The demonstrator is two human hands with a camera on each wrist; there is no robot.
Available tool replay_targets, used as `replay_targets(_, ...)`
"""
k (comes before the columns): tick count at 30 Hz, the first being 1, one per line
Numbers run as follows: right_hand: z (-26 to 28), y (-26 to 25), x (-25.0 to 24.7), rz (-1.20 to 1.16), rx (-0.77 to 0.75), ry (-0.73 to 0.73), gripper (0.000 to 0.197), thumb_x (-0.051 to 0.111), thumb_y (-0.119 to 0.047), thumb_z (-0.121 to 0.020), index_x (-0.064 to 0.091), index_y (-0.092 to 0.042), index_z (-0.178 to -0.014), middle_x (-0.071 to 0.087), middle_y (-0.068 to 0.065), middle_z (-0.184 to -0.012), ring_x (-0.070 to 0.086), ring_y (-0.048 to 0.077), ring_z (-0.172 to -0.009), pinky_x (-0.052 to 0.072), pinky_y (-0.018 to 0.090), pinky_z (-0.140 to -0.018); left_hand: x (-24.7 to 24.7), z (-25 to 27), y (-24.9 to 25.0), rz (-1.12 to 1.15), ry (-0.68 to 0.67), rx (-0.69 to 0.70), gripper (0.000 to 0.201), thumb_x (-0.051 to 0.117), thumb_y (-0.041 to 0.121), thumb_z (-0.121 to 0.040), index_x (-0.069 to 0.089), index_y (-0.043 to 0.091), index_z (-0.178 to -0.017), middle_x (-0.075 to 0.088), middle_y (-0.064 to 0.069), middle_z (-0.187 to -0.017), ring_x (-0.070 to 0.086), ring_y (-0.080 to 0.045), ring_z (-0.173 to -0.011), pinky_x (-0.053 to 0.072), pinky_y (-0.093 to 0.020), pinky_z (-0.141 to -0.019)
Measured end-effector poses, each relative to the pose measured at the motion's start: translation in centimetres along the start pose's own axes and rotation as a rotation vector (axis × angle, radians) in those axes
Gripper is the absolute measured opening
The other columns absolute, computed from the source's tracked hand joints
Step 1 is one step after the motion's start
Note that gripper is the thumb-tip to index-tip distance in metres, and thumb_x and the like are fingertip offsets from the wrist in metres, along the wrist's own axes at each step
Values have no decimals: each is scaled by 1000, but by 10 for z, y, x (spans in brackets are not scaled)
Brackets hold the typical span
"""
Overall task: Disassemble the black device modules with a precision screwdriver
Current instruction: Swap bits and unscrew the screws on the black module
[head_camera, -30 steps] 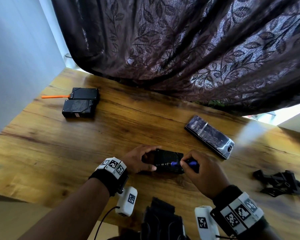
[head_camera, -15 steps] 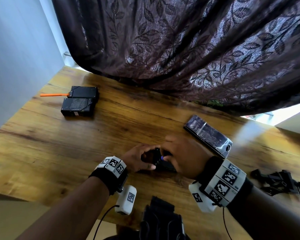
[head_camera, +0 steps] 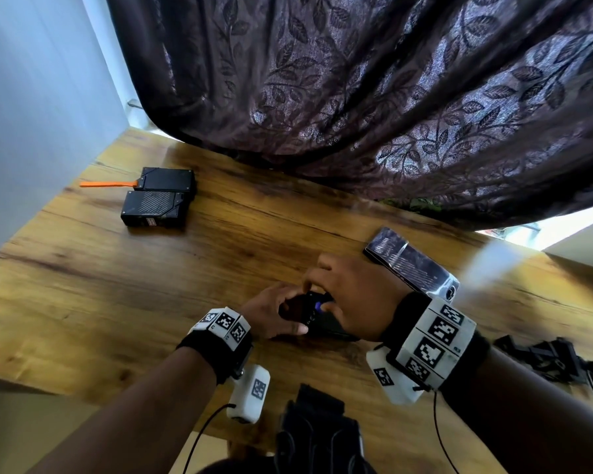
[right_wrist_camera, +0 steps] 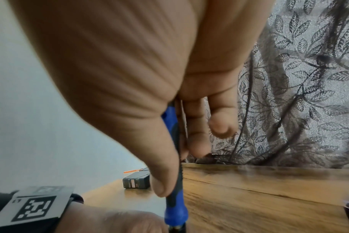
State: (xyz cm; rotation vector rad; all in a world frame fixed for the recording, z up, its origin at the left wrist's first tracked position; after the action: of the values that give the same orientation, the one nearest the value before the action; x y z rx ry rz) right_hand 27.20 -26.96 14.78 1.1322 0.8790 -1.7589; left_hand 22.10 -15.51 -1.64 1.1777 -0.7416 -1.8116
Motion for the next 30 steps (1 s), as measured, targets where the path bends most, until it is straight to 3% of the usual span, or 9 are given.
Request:
replay_targets(6,1,0,0,39,49,-27,24,55,-43,-100,58,-28,-117,57,-7,-106,57,16,-96,52,35,-80,0,0,-2,-4,1,5,77,79,35,-88,40,25,-153,41,9,-146,45,-9,-119,37,-12,-81)
replay_targets(10,1,1,1,93,96,-27,30,47,-49,-102,57,-27,-120,61,-4,-107,57,16,-93,52,35,-79,1,-2,-2,4,4,16,76,79,30,-88,40,27,-154,41,12,-140,43,-7,-119,33,-3,-77)
replay_targets(13,2,-2,0,74,76,6,35,53,-49,-100,53,-28,-128,52,-5,-116,51,13,-91,47,30,-72,1,-2,-3,3,10,10,77,78,32,-88,38,26,-154,40,10,-147,42,-6,-120,33,-6,-79)
replay_targets(15,1,-5,-1,48,40,36,40,60,-45,-96,51,-31,-132,48,-5,-122,54,13,-96,53,31,-74,1,-3,-3,-9,13,10,76,78,32,-89,39,24,-153,40,11,-145,41,-5,-120,32,-4,-77)
replay_targets(19,-1,-10,0,30,32,29,39,63,-37,-95,52,-32,-132,49,-6,-116,55,14,-94,53,31,-74,2,-4,-5,-15,16,1,70,78,33,-89,44,24,-149,42,12,-140,44,-6,-117,31,-2,-75)
replay_targets(23,-3,-8,2,7,89,44,26,56,-41,-100,55,-30,-123,51,-6,-110,51,13,-90,47,30,-74,2,-4,-6,-12,19,13,67,79,33,-87,47,28,-147,43,11,-139,46,-8,-120,35,-8,-79)
replay_targets(27,-5,0,2,80,149,36,29,42,-50,-104,54,-26,-116,59,-3,-104,56,17,-87,48,32,-72,2,-5,-8,-8,6,22,68,80,36,-85,49,34,-145,43,12,-140,49,-10,-117,44,-23,-91)
replay_targets(30,-2,3,3,33,140,54,30,46,-48,-102,53,-28,-123,54,-3,-114,54,16,-89,48,32,-70,2,-6,-11,-3,-13,29,69,80,38,-85,46,42,-145,41,14,-142,51,-13,-117,47,-28,-94)
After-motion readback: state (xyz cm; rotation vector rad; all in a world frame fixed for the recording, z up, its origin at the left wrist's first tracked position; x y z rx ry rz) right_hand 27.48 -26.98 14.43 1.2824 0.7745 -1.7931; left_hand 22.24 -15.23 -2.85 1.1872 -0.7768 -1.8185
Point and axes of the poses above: each hand's wrist, its own z-axis away from the middle knuckle, its own x-axis out of the palm, y = z × x, the point moved 5 cm from there along -z, towards the middle knuckle
